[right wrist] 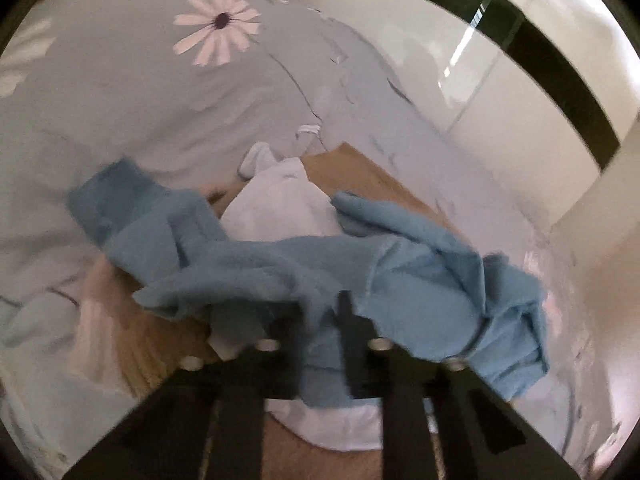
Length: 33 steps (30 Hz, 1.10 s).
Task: Fold clothes
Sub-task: 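Grasp the light blue shirt from the pile with the right gripper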
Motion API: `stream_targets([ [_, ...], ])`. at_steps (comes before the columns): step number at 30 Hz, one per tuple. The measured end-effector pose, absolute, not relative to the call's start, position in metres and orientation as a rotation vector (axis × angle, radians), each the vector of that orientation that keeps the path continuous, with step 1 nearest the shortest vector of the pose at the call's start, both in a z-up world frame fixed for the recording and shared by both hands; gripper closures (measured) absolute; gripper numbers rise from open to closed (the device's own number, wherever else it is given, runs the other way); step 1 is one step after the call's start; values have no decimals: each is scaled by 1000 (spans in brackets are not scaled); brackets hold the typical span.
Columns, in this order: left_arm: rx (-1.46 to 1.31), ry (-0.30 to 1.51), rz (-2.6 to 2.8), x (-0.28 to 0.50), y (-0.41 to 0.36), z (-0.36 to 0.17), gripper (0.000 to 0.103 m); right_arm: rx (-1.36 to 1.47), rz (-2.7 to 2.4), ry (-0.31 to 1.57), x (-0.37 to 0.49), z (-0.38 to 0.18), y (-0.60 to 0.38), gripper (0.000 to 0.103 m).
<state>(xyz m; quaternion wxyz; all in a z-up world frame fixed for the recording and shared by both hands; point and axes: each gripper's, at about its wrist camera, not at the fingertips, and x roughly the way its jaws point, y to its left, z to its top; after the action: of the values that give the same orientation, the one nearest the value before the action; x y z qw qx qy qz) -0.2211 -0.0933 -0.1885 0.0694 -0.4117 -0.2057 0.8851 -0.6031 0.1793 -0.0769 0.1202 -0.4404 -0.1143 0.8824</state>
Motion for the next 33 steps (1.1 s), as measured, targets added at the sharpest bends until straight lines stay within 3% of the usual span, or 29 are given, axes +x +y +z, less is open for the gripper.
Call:
stream_targets([
  [4, -1276, -703, 2631, -215, -103, -182, 0, -1286, 2680, -109, -570, -49, 203, 99],
  [11, -1295, -805, 2578, -192, -115, -152, 0, -1235, 2770, 8, -487, 20, 241, 99],
  [19, -1232, -840, 2543, -140, -112, -99, 0, -1213, 2929, 325, -318, 91, 279, 99],
  [28, -1218, -740, 2520, -80, -108, -50, 0, -1329, 3055, 595, -133, 84, 262, 100],
  [33, -1207, -767, 2551, -50, -127, -32, 0, -1536, 3031, 598, -69, 37, 224, 99],
])
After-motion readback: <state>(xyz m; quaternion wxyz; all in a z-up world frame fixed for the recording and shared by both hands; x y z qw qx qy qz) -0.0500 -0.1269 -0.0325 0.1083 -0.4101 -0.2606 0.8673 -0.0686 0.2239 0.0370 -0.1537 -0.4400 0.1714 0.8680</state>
